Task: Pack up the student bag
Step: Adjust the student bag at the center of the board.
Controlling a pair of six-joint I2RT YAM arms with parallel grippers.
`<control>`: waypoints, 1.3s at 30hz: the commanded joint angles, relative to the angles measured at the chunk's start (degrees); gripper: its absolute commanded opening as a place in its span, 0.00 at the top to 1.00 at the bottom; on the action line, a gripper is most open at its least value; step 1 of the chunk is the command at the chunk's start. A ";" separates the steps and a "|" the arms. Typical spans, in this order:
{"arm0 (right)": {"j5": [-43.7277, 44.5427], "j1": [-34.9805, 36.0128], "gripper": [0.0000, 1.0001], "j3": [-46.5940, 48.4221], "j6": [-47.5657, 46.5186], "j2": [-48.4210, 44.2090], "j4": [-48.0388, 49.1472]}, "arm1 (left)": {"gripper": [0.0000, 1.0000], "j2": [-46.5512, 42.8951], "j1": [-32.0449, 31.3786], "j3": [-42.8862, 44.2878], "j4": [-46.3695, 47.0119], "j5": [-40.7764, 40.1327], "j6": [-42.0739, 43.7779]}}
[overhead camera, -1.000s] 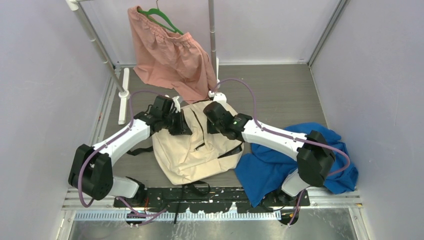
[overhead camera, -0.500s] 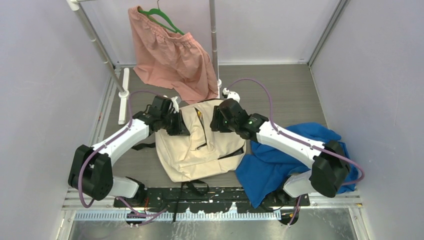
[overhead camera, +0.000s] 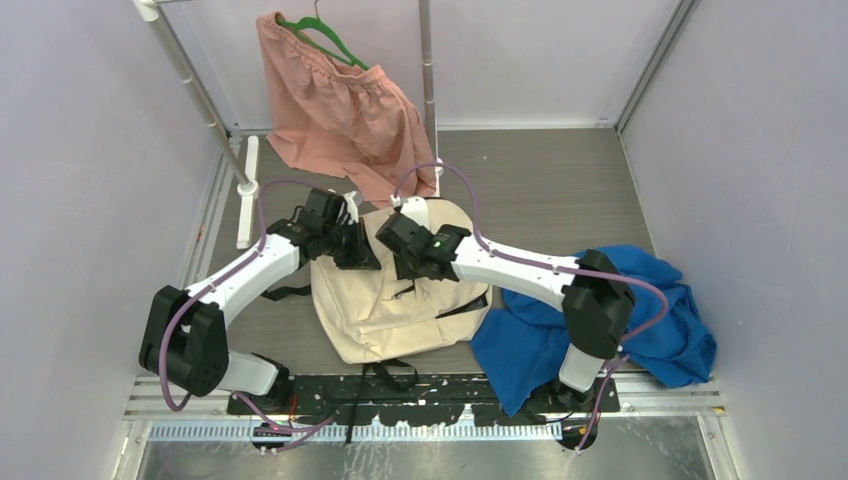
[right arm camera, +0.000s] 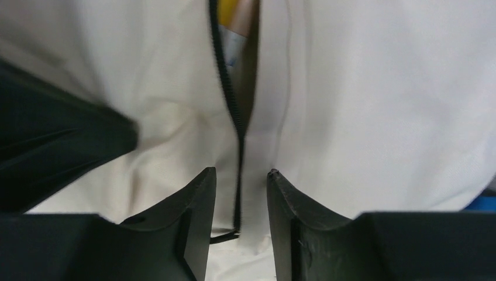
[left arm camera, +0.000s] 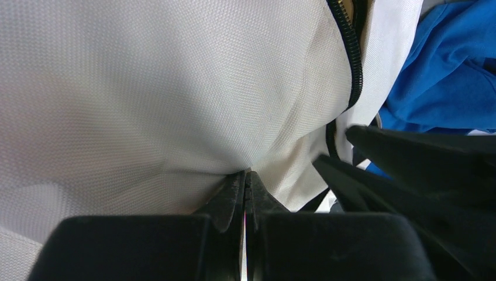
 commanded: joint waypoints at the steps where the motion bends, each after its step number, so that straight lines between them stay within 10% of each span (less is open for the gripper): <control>1: 8.30 -0.23 0.59 2.66 -0.27 2.64 -5.60 | 1.00 0.08 -0.18 2.16 0.41 0.41 -0.47; 11: 13.80 -0.87 0.99 4.76 -0.24 0.69 -7.60 | 1.00 -1.28 -0.27 6.55 0.22 2.73 -0.45; 32: 8.24 -0.79 0.99 -0.33 0.47 -9.47 -2.91 | 1.00 12.92 -2.23 14.73 7.43 6.68 -1.91; 39: 6.72 -0.91 0.99 -0.86 0.21 -8.77 -2.65 | 1.00 0.98 -4.98 11.63 7.34 5.80 1.08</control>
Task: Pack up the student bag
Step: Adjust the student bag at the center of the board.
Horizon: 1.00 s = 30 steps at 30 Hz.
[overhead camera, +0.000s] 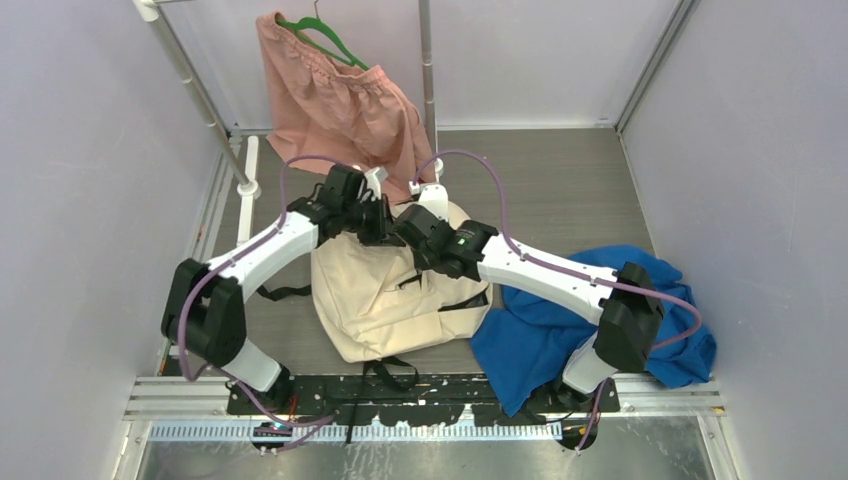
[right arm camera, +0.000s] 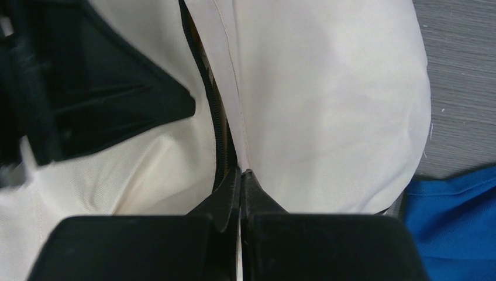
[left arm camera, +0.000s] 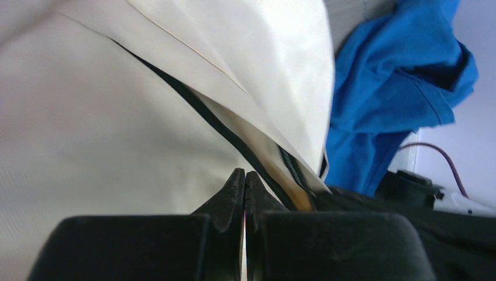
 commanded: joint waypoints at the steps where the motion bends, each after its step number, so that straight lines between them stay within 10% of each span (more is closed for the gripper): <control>1: -0.60 -0.25 0.99 -0.18 0.29 -2.33 2.15 | 0.98 -12.14 -2.16 -1.88 3.06 0.58 3.43; 13: -4.86 -1.24 0.58 -2.90 1.56 -4.09 1.80 | 0.71 -20.09 -9.92 -5.57 -6.31 -1.26 11.29; 22: -4.43 -2.04 0.55 -10.06 5.90 -10.60 2.14 | 0.55 -22.37 -27.61 -5.69 -12.63 -26.63 22.59; 30: -8.41 -8.16 0.47 -15.81 8.62 -17.38 3.59 | 0.55 -19.31 -28.63 -7.08 -7.79 -30.42 23.72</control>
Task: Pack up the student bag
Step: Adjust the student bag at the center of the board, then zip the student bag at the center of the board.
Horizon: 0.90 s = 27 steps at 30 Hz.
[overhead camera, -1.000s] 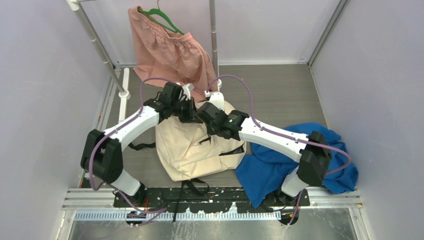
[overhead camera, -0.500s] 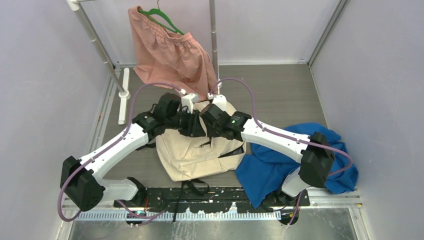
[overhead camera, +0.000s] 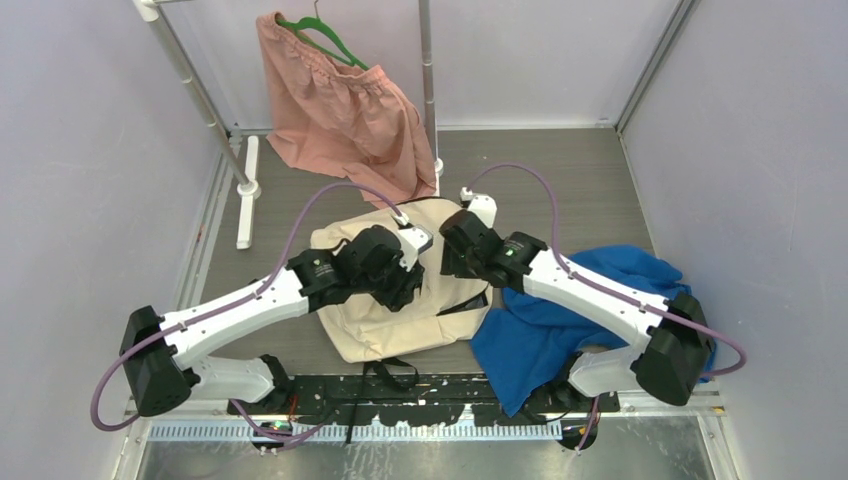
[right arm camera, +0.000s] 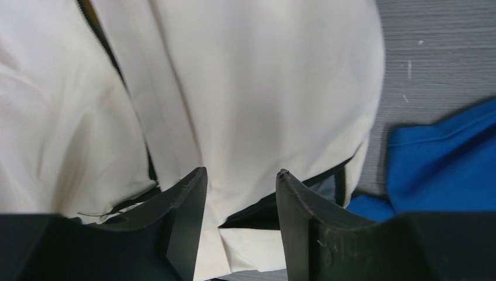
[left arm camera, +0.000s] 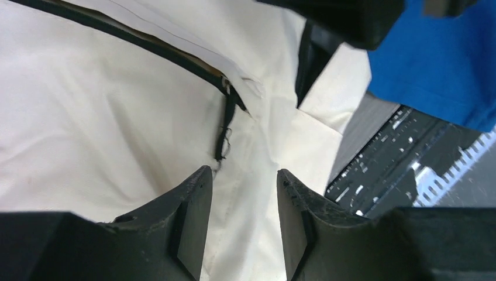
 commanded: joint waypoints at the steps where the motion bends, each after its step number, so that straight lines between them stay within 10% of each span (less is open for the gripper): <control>1: -2.20 -2.59 0.46 -2.18 2.41 -4.35 2.44 | 0.55 1.54 0.00 0.03 4.84 -4.81 2.51; 11: -4.64 -2.78 0.44 -5.75 4.45 -5.28 3.50 | 0.61 8.98 0.00 3.21 4.02 -4.76 3.29; 20: -11.42 -2.54 0.39 -9.32 5.28 -5.75 9.96 | 0.97 9.69 0.00 5.54 1.93 -9.71 1.99; 27: -14.35 0.79 0.38 -10.99 6.94 -1.82 17.10 | 1.00 7.08 0.00 7.26 0.68 -8.02 0.84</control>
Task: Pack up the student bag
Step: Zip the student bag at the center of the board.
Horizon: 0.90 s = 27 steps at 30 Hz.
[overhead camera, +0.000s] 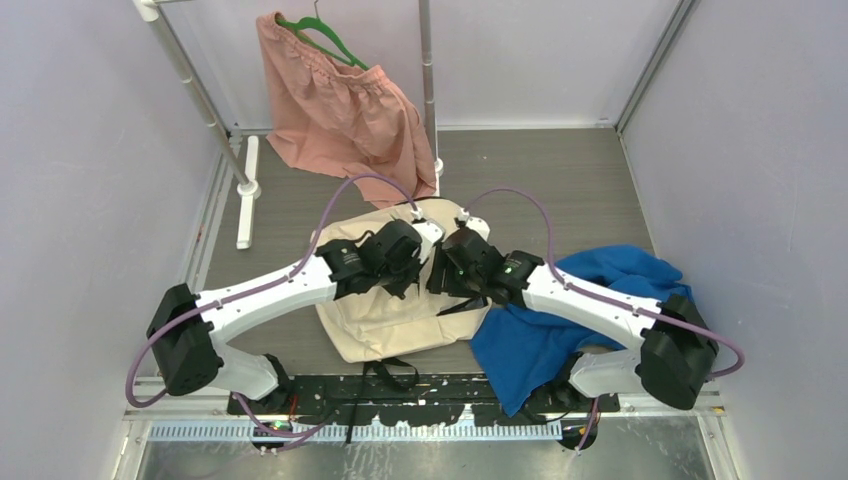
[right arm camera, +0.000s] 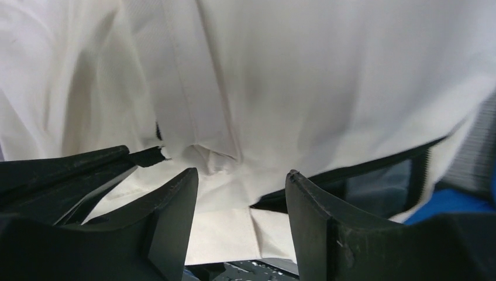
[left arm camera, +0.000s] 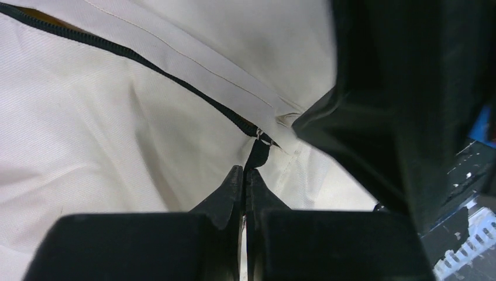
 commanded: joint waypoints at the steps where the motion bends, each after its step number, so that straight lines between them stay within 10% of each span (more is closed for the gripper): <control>1: -2.39 2.09 0.38 0.60 1.66 2.52 7.65 | 1.00 -3.44 0.03 2.74 0.05 -0.21 -1.38; 10: -1.93 3.48 0.38 -0.46 3.06 9.29 11.24 | 1.00 -2.71 3.70 1.35 2.48 2.27 -4.08; 19: 0.00 3.54 0.97 -2.84 4.04 7.25 11.36 | 1.00 -2.20 10.87 1.12 6.09 8.88 -7.32; 27: -0.67 3.89 0.99 -3.90 3.19 5.47 10.24 | 1.00 1.22 16.54 5.22 6.69 12.03 -9.25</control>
